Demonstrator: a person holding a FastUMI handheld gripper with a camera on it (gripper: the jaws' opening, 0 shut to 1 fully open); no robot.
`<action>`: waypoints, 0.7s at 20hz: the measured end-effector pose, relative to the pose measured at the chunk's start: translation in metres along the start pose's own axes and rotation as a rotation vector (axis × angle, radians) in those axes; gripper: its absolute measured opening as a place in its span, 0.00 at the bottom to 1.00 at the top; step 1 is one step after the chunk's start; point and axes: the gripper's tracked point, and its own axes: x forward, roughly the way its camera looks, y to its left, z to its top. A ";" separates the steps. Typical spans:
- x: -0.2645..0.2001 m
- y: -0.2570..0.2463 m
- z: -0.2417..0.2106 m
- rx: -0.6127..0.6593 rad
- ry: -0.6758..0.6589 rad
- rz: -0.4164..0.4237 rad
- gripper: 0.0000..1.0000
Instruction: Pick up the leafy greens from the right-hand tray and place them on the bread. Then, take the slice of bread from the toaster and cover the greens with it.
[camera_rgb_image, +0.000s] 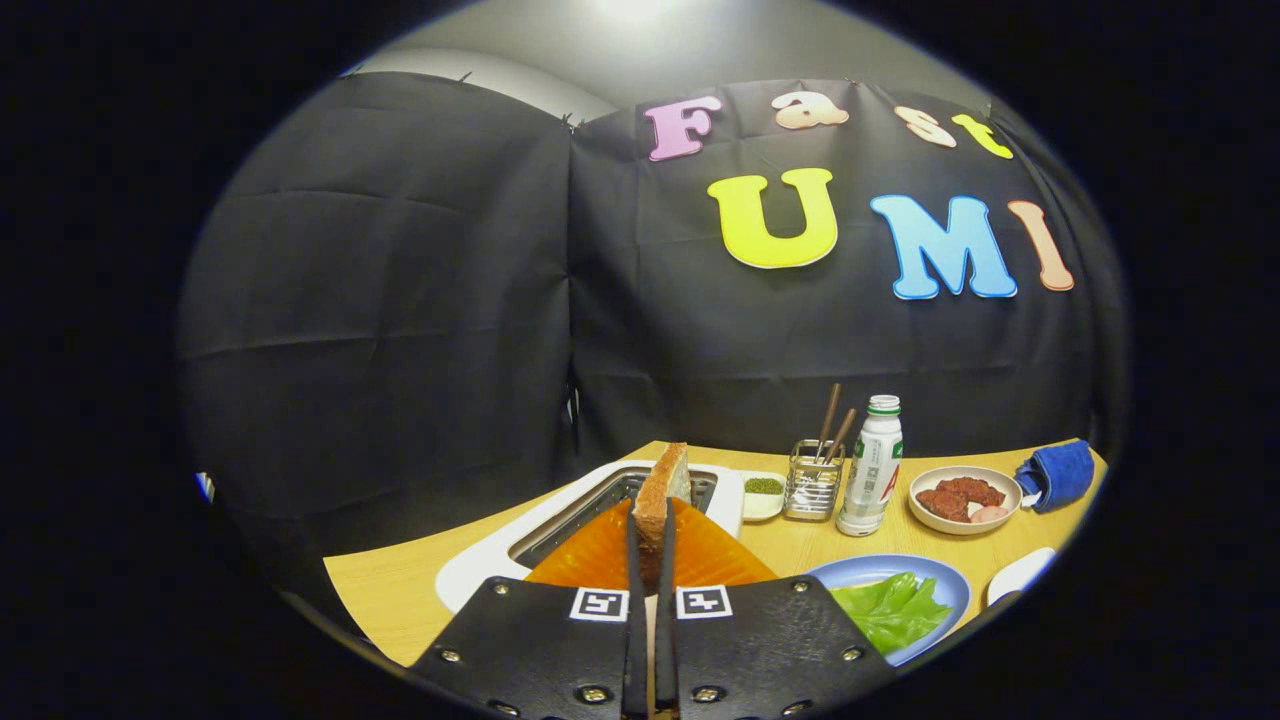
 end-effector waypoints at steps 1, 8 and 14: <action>-0.003 0.000 0.008 0.001 -0.020 -0.003 0.03; -0.018 -0.013 0.059 0.047 -0.098 -0.001 0.03; -0.050 -0.054 0.077 0.023 -0.152 -0.055 0.03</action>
